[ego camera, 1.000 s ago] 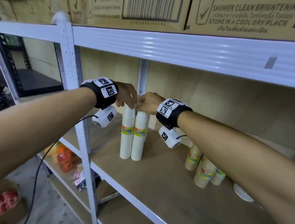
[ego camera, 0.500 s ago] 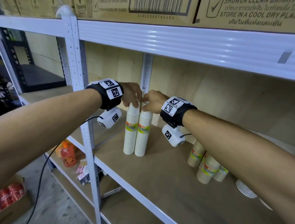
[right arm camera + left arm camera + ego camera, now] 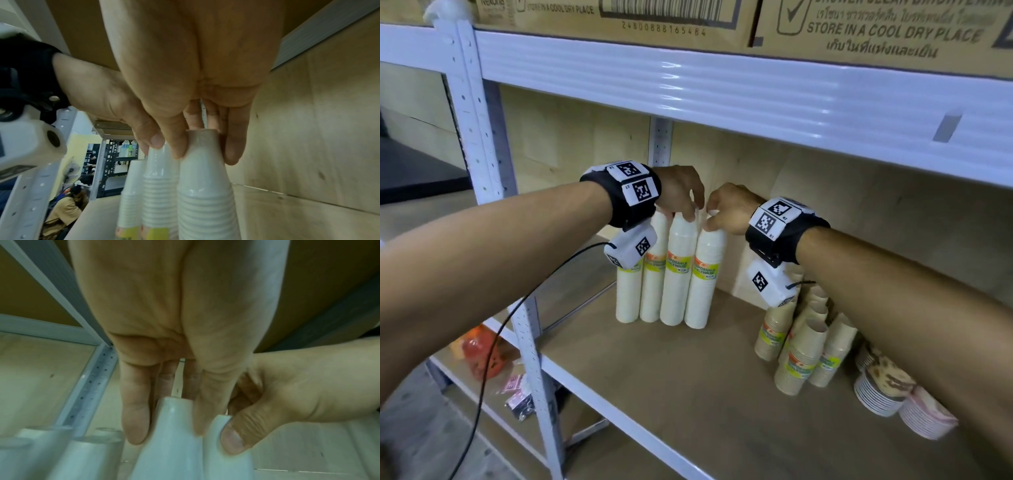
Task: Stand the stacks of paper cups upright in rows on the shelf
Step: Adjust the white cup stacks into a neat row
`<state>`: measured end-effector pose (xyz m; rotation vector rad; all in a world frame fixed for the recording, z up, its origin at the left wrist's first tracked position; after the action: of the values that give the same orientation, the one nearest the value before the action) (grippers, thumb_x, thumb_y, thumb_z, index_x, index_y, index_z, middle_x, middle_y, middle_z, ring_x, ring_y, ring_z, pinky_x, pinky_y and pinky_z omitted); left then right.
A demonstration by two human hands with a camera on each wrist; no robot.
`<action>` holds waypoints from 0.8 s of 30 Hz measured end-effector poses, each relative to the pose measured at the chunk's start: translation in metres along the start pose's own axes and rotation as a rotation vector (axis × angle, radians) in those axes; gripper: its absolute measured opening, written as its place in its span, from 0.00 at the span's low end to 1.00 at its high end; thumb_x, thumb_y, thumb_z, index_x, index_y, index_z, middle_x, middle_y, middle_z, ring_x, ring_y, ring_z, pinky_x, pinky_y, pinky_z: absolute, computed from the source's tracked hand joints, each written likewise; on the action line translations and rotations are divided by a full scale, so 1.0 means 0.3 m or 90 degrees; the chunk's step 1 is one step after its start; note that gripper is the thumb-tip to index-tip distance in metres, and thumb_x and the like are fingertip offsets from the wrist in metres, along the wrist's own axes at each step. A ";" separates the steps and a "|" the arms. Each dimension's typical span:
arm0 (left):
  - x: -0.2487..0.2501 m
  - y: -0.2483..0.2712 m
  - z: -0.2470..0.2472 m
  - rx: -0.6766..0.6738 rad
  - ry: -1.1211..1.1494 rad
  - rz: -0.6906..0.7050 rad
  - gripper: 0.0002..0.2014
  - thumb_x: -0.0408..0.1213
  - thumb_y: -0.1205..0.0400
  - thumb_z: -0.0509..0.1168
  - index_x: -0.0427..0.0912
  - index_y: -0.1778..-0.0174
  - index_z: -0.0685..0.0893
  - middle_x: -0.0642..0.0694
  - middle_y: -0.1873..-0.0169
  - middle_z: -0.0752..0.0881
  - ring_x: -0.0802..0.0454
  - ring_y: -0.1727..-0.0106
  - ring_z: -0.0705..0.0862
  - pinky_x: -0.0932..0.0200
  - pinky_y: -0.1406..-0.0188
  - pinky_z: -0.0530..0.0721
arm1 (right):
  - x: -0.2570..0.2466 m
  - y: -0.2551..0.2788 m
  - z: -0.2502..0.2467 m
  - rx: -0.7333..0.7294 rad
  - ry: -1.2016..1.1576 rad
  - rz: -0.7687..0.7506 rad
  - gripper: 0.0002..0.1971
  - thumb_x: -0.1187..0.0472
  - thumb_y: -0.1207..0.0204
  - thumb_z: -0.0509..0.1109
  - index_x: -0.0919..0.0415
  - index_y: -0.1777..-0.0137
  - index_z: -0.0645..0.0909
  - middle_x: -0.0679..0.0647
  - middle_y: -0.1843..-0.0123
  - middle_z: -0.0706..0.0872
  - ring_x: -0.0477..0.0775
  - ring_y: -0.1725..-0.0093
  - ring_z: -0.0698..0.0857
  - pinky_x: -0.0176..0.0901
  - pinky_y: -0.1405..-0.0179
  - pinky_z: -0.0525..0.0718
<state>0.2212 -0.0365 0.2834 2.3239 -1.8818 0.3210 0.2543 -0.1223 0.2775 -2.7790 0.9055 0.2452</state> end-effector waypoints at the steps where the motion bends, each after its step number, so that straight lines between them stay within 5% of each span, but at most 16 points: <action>1: 0.017 -0.024 0.002 0.006 0.002 0.009 0.14 0.36 0.23 0.74 0.46 0.41 0.87 0.53 0.53 0.81 0.51 0.59 0.87 0.61 0.67 0.85 | 0.025 0.001 -0.012 0.006 0.004 0.009 0.19 0.56 0.26 0.77 0.63 0.38 0.84 0.55 0.41 0.85 0.56 0.43 0.84 0.40 0.54 0.78; 6: 0.087 -0.141 0.036 0.028 0.028 0.035 0.15 0.32 0.24 0.73 0.44 0.42 0.87 0.47 0.43 0.78 0.47 0.53 0.85 0.61 0.70 0.81 | 0.163 -0.004 -0.045 0.038 0.002 0.069 0.18 0.58 0.28 0.78 0.63 0.40 0.84 0.57 0.41 0.84 0.54 0.49 0.82 0.40 0.56 0.77; 11: 0.139 -0.232 0.064 0.073 -0.006 0.071 0.17 0.32 0.21 0.70 0.44 0.35 0.84 0.46 0.33 0.75 0.46 0.33 0.77 0.59 0.45 0.79 | 0.282 -0.017 -0.050 0.059 -0.005 0.132 0.19 0.58 0.28 0.78 0.63 0.40 0.82 0.57 0.40 0.83 0.57 0.44 0.84 0.44 0.52 0.83; 18: 0.187 -0.313 0.098 0.082 0.028 0.101 0.18 0.32 0.20 0.69 0.43 0.33 0.84 0.45 0.31 0.75 0.47 0.34 0.77 0.59 0.47 0.78 | 0.388 -0.044 -0.041 0.062 -0.004 0.185 0.17 0.61 0.27 0.77 0.64 0.40 0.82 0.59 0.38 0.84 0.59 0.42 0.84 0.41 0.56 0.78; 24: 0.205 -0.361 0.139 0.055 0.004 0.099 0.15 0.32 0.15 0.64 0.41 0.33 0.80 0.46 0.27 0.74 0.46 0.29 0.75 0.63 0.48 0.71 | 0.420 -0.070 -0.010 0.026 -0.022 0.189 0.19 0.66 0.19 0.69 0.63 0.28 0.76 0.57 0.29 0.78 0.59 0.30 0.77 0.34 0.51 0.71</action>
<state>0.3426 -0.0818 0.2614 2.2308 -2.0899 0.4352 0.3676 -0.1771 0.2556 -2.5863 1.2986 0.3141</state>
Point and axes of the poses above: each hand's wrist, its own y-axis away from the middle knuckle, its own z-axis out of the palm, x = y × z, the point moved 9 cm from there along -y, towards the middle knuckle
